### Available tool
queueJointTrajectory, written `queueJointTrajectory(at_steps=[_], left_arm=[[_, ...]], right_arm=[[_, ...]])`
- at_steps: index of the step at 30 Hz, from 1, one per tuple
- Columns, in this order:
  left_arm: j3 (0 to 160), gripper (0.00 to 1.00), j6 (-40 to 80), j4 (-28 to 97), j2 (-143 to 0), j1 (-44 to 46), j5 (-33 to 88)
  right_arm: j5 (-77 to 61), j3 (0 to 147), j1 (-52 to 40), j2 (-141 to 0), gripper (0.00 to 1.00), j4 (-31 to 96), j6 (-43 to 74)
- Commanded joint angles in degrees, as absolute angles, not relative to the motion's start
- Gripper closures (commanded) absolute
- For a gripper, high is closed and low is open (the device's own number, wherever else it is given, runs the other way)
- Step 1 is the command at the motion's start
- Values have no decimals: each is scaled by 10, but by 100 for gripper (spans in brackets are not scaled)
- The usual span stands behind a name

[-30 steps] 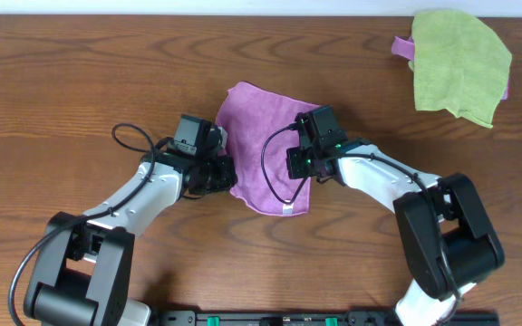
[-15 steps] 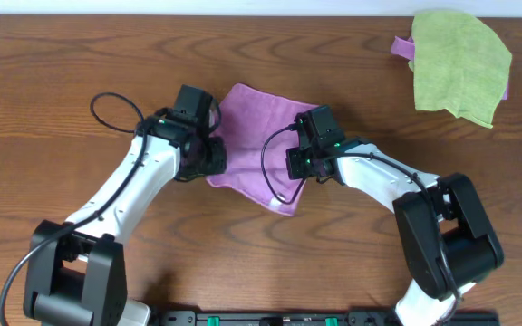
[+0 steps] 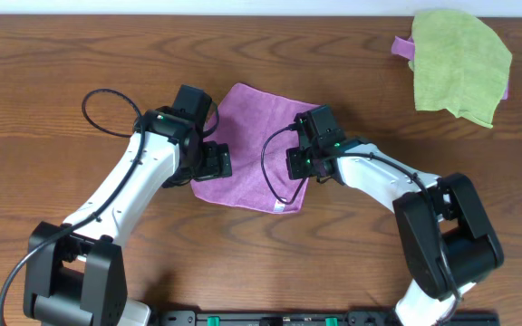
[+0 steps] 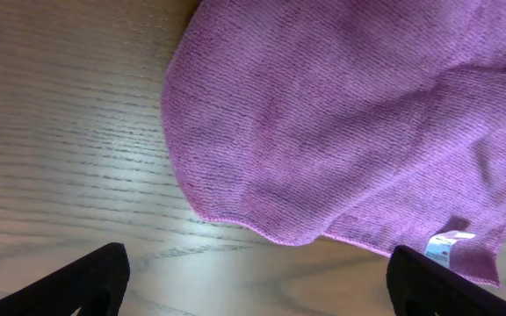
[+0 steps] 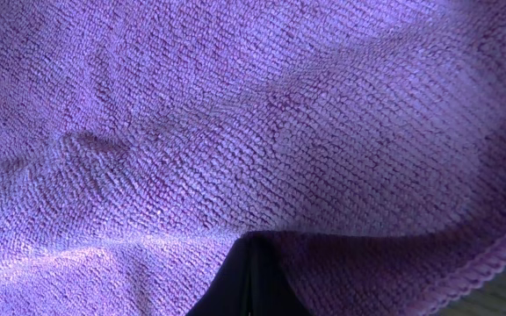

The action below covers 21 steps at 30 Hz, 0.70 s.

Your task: Fold the cloth

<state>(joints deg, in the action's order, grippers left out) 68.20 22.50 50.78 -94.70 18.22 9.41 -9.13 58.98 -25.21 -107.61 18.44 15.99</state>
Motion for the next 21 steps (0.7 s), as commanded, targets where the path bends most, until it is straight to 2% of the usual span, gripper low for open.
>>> queueJointTrajectory(at_steps=[1, 8, 9, 11, 21], left_arm=[[691, 5, 227, 507, -940, 180, 47], [614, 0, 244, 458, -940, 168, 16], [598, 6, 245, 455, -940, 164, 29], [572, 7, 247, 438, -933, 161, 55], [448, 6, 269, 385, -747, 161, 51]], right_arm=[[-45, 575, -256, -1106, 99, 201, 152], [-43, 575, -255, -1106, 99, 207, 152], [-42, 575, -255, -1106, 99, 209, 151], [-38, 575, -255, -1106, 99, 213, 151], [-34, 575, -255, -1106, 99, 225, 151]])
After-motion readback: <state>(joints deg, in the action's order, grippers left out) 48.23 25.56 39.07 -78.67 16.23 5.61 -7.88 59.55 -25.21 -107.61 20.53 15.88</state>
